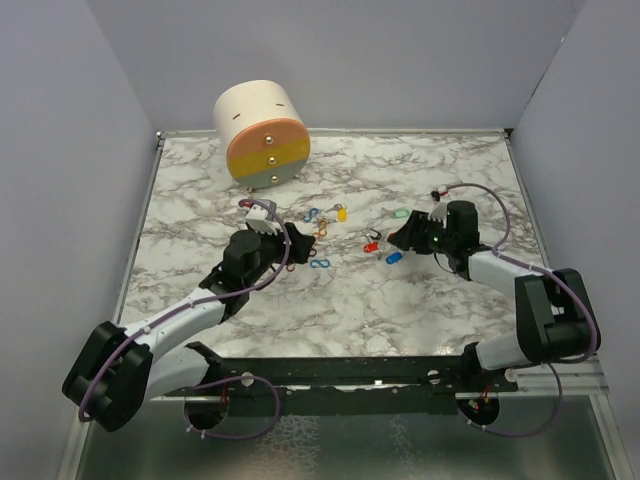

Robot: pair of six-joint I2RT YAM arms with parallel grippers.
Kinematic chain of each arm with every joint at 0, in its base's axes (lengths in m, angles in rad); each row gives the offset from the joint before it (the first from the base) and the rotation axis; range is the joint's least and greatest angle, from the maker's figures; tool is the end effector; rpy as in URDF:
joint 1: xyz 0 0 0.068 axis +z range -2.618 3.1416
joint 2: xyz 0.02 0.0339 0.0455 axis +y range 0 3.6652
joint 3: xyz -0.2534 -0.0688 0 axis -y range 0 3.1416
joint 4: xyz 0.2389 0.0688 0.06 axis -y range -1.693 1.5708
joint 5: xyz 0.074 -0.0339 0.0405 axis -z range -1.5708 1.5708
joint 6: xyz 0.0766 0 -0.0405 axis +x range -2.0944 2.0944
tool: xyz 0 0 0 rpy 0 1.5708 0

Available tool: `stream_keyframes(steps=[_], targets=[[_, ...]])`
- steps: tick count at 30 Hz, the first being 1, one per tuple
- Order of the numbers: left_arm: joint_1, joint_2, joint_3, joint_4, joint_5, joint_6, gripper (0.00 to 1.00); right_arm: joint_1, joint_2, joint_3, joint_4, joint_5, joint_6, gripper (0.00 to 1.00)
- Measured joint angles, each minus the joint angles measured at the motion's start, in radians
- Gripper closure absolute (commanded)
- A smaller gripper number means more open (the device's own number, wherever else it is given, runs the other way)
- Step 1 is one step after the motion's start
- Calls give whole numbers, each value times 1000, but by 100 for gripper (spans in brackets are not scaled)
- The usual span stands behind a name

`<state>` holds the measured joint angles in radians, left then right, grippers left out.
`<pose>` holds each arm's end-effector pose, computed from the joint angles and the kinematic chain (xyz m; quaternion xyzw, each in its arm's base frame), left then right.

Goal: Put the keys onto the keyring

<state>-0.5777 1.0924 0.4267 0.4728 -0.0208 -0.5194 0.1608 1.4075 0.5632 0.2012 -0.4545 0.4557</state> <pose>0.2322 -0.1494 0.2092 0.0159 0.7717 -0.3246 0.5466 0.2874 0.0807 0.1392 0.0283 0.8767 0.3242 0.3542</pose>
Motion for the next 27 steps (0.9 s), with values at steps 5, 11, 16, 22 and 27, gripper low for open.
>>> stream_keyframes(steps=[5,11,16,22,27], targets=[[-11,28,22,-4,-9,3,21,24,105,71,32,-8,-5,50],[-14,48,25,-4,-18,9,20,60,215,145,58,-7,-14,53],[-15,58,25,-4,-25,16,21,74,259,156,63,-6,-15,53],[-19,65,25,-4,-29,19,21,76,272,172,62,-2,-16,54],[-19,66,25,-4,-33,22,21,76,291,224,63,1,-20,54]])
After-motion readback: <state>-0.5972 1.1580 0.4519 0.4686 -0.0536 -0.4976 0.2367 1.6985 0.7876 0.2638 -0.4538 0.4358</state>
